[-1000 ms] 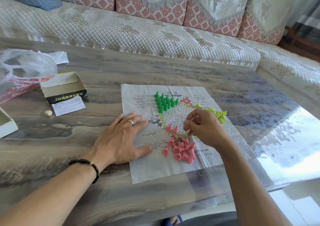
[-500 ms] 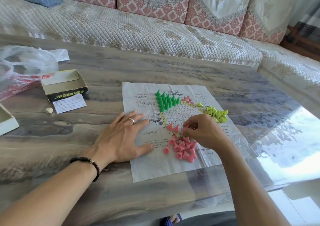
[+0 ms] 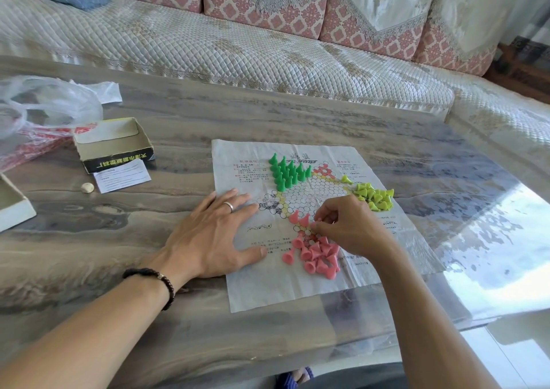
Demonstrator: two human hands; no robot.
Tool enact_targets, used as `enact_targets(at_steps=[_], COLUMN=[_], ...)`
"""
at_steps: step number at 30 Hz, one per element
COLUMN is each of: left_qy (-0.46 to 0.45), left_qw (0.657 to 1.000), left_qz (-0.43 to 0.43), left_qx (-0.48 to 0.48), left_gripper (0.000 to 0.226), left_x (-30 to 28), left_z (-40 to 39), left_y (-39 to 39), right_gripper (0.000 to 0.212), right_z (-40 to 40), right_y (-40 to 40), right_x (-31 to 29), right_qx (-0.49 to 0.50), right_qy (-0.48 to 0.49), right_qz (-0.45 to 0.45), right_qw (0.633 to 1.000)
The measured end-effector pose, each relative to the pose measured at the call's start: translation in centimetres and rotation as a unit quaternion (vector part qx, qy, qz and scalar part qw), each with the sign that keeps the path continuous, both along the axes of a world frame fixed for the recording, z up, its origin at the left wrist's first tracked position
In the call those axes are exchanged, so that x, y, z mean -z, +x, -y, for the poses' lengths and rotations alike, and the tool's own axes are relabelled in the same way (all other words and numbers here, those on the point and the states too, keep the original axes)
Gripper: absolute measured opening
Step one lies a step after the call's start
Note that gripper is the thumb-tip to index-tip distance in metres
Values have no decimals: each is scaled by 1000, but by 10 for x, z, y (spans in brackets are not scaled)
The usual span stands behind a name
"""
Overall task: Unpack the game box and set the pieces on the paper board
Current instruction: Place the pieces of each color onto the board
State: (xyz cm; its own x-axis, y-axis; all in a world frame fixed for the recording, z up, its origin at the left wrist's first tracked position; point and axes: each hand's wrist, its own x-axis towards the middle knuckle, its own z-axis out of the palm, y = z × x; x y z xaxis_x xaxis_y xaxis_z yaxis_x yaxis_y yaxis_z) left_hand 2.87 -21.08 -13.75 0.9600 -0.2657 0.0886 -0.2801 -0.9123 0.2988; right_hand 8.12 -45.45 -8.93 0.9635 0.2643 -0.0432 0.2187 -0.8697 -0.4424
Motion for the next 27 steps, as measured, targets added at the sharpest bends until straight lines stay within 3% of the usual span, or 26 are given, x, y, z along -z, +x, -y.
enact_targets(at_steps=[5, 12, 18, 27], left_qy=[2, 4, -4, -6], left_qw=[1000, 1000, 1000, 1000], left_qz=[1, 4, 10, 6], left_qx=[-1, -2, 0, 2], left_gripper=[102, 102, 102, 100], left_x=[0, 2, 2, 2], left_z=[0, -1, 0, -1], left_y=[0, 0, 0, 0], right_gripper=[9, 4, 15, 12], right_z=[6, 21, 22, 23], right_y=[-2, -12, -17, -16], right_x=[-4, -5, 0, -7], right_qx=[21, -43, -53, 47], right_qy=[55, 40, 50, 177], right_qz=[-1, -51, -46, -27], right_qw=[998, 997, 996, 983])
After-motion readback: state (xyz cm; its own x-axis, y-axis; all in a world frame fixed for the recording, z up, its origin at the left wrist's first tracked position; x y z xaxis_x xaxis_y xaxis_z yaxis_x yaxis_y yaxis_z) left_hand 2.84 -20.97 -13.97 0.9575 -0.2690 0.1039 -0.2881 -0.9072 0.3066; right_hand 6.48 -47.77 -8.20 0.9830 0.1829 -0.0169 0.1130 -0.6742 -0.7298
